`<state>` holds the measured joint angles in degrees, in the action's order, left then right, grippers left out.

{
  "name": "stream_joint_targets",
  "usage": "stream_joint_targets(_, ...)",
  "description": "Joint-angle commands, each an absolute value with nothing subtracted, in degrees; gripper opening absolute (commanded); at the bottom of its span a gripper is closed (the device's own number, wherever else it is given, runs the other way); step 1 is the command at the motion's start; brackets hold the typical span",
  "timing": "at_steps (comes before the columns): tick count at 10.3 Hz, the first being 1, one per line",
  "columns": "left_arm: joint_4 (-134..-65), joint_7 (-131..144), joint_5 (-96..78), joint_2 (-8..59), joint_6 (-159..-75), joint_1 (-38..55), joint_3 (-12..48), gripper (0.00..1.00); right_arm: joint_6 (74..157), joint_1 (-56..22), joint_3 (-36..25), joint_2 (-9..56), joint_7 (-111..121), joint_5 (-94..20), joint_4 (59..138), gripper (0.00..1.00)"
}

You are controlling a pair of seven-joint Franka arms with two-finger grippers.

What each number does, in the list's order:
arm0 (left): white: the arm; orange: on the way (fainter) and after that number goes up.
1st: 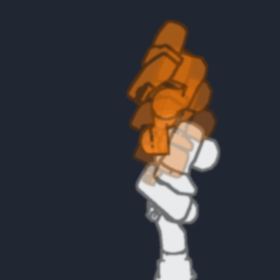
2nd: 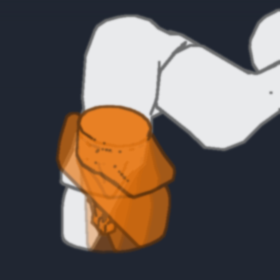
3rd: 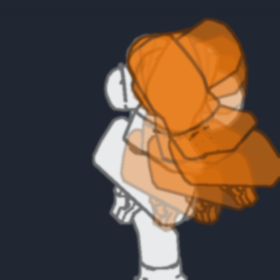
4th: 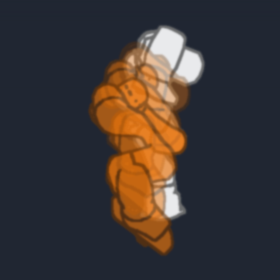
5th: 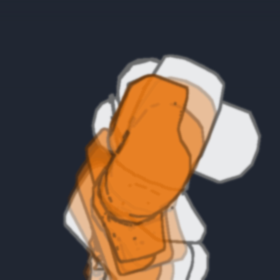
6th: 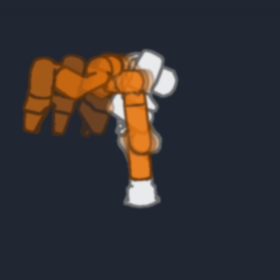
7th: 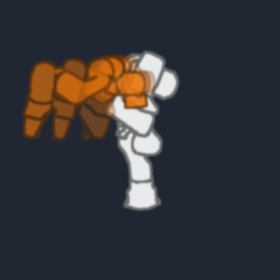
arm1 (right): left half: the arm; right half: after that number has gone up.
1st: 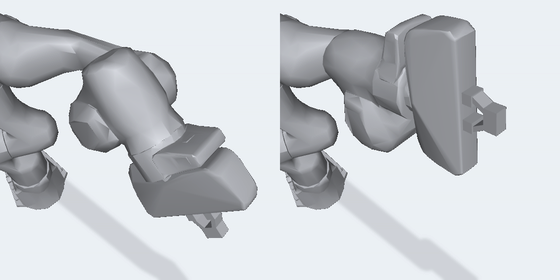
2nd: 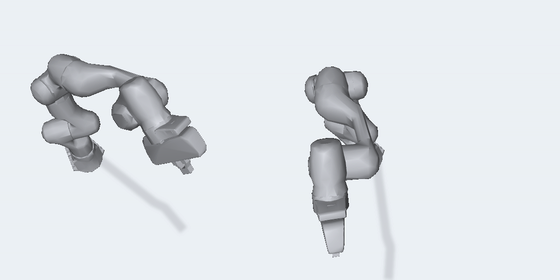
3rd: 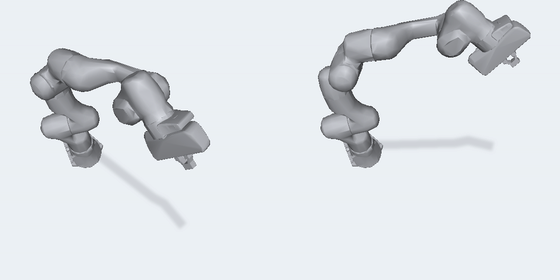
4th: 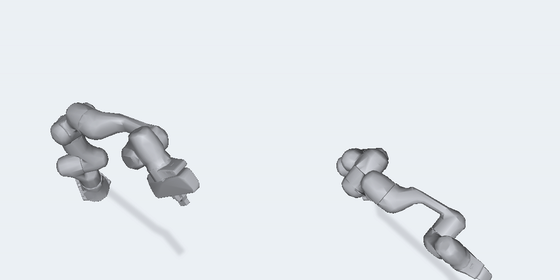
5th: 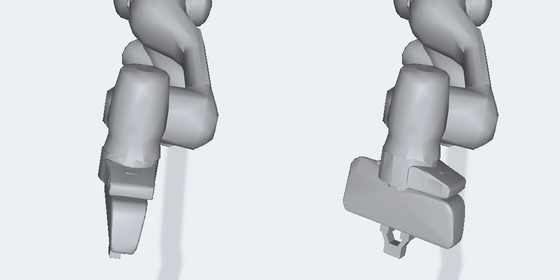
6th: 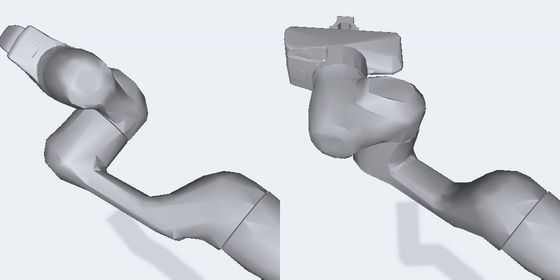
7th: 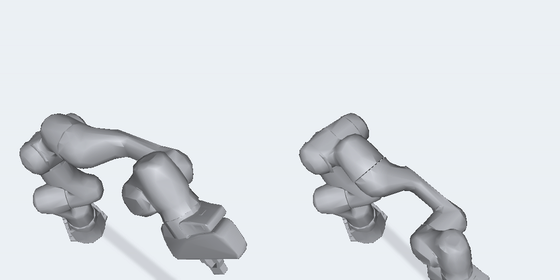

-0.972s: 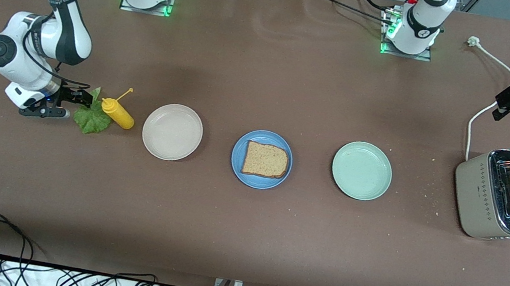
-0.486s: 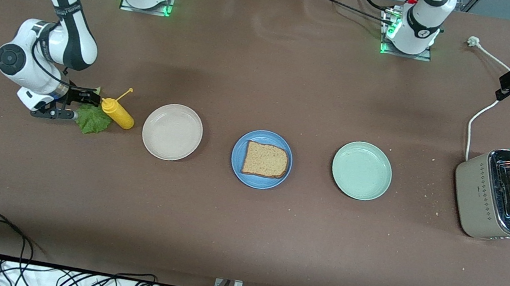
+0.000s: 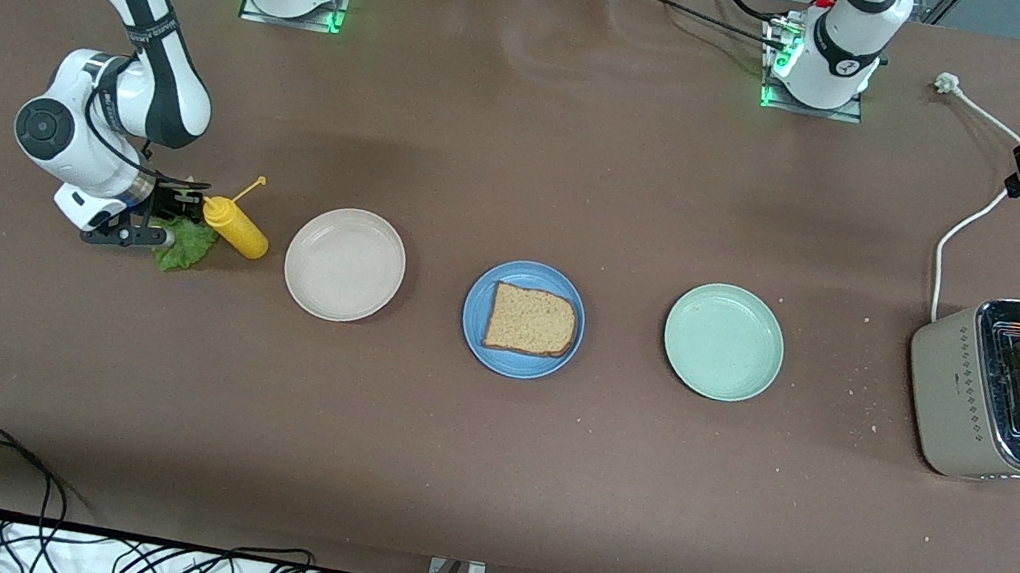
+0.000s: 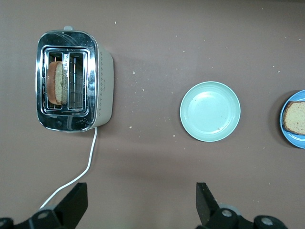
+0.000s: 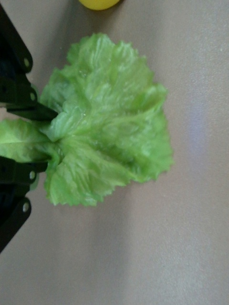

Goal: Make sandwich in blue plate with both arms
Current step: 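Carry the lettuce leaf with the right gripper over the blue plate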

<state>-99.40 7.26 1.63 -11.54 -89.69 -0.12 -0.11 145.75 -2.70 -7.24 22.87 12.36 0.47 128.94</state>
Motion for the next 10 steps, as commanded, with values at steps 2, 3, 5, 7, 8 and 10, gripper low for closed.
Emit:
stream_joint_targets(2, -98.3, 6.7, 1.6, -11.1, -88.8, -0.5, 0.1, 1.00, 143.5, -2.5, -7.1, 21.5, 14.2, -0.7, 125.0, 0.00)
stream_joint_targets(3, -97.9, 6.7, 1.6, -11.2, -88.9, -0.6, 0.1, 1.00, 139.9, -2.5, -7.1, 20.1, 14.2, -0.7, 122.9, 0.00)
stream_joint_targets(5, -97.6, 6.7, 1.6, -11.1, -88.9, -0.6, 0.0, 1.00, 130.5, -2.7, -6.9, 17.8, 14.3, -0.6, 117.3, 0.00)
stream_joint_targets(7, -97.4, 6.7, 1.6, -11.1, -89.1, -0.6, -0.1, 1.00, 119.4, -3.3, -6.8, 15.6, 14.2, -0.6, 110.3, 0.00)
stream_joint_targets(8, -96.9, 6.6, 1.1, -11.1, -89.1, -0.6, -0.1, 1.00, 114.1, -4.1, -6.7, 14.6, 13.7, -0.6, 106.6, 0.00)
stream_joint_targets(10, -96.9, 6.5, 0.5, -11.0, -88.9, -0.5, 0.0, 1.00, 104.5, -5.3, -4.4, 13.9, 10.5, -0.6, 99.8, 0.00)
